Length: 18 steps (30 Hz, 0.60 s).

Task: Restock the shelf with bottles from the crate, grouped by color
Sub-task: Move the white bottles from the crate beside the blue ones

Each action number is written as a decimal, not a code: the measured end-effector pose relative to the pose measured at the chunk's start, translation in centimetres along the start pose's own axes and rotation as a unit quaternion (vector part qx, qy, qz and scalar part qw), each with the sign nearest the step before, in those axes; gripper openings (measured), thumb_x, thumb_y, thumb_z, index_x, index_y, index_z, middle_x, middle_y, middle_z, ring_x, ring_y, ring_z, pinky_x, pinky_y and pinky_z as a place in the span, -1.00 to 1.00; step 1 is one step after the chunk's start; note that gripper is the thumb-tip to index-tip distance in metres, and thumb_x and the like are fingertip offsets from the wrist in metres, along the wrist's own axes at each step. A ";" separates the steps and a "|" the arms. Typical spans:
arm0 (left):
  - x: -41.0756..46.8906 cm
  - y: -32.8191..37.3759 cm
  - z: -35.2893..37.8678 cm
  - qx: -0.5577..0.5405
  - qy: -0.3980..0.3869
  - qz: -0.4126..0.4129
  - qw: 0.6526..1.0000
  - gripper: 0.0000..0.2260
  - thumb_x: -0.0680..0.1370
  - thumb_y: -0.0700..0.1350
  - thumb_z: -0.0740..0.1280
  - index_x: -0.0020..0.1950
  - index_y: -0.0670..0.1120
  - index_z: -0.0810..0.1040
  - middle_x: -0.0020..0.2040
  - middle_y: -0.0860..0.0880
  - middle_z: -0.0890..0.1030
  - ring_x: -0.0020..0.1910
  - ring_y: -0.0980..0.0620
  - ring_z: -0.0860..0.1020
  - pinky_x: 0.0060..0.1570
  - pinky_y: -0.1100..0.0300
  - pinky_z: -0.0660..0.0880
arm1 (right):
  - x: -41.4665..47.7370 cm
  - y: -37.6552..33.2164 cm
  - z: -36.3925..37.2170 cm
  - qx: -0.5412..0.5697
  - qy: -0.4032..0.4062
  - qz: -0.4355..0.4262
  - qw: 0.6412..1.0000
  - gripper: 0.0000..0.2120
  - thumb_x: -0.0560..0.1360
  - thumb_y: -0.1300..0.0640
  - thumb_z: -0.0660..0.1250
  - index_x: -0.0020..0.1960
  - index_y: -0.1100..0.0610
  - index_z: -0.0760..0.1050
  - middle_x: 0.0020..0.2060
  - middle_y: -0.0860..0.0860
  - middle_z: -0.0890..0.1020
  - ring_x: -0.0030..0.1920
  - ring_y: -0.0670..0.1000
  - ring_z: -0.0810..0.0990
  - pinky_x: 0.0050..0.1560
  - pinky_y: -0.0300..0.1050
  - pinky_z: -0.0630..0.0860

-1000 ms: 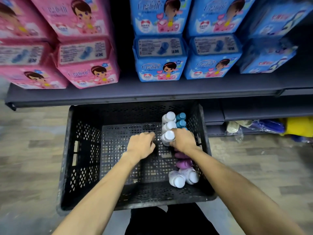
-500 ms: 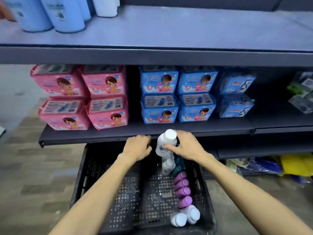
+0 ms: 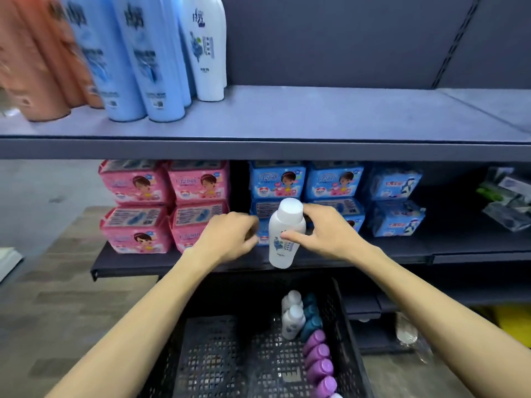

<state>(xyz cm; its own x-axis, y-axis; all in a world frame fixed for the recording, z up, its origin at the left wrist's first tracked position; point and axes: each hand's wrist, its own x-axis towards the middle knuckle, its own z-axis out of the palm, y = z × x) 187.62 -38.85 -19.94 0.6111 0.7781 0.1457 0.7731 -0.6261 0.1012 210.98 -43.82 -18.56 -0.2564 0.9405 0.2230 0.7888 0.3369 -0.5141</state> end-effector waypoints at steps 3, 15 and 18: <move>0.0 0.0 -2.4 0.004 0.034 0.016 0.999 -0.93 0.51 0.00 0.26 -0.11 0.03 0.44 -0.11 0.03 0.62 -0.08 -0.09 0.57 -0.25 0.09 0.41 | 0.7 -1.6 -2.5 0.007 0.020 -0.019 1.000 -0.48 0.42 -0.33 0.38 0.21 0.00 0.57 0.01 -0.13 0.67 -0.03 -0.09 0.62 -0.04 -0.02 0.58; 0.4 -0.2 -10.5 0.014 0.159 0.059 0.985 -0.93 0.47 0.00 0.25 -0.15 0.03 0.43 -0.27 0.09 0.55 -0.24 -0.04 0.52 -0.31 0.10 0.42 | 2.8 -8.4 -11.6 0.008 0.030 -0.089 0.996 -0.66 0.46 -0.20 0.45 0.16 -0.06 0.59 -0.07 -0.16 0.69 -0.09 -0.05 0.65 -0.06 -0.05 0.58; 0.2 -0.2 -12.2 0.021 0.170 0.079 0.982 -0.90 0.46 0.02 0.23 -0.15 0.01 0.45 -0.28 0.09 0.57 -0.26 -0.04 0.52 -0.31 0.10 0.43 | 3.8 -9.5 -13.7 0.025 0.046 -0.099 0.994 -0.71 0.48 -0.12 0.47 0.15 -0.04 0.61 -0.07 -0.19 0.70 -0.08 -0.17 0.65 -0.10 -0.32 0.53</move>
<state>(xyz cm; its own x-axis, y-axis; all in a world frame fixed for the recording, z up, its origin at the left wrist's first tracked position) 185.55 -39.22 -7.97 0.6383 0.6046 0.4765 0.6830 -0.7303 0.0118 210.15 -44.04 -1.47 -0.3495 0.8486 0.3972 0.6990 0.5184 -0.4926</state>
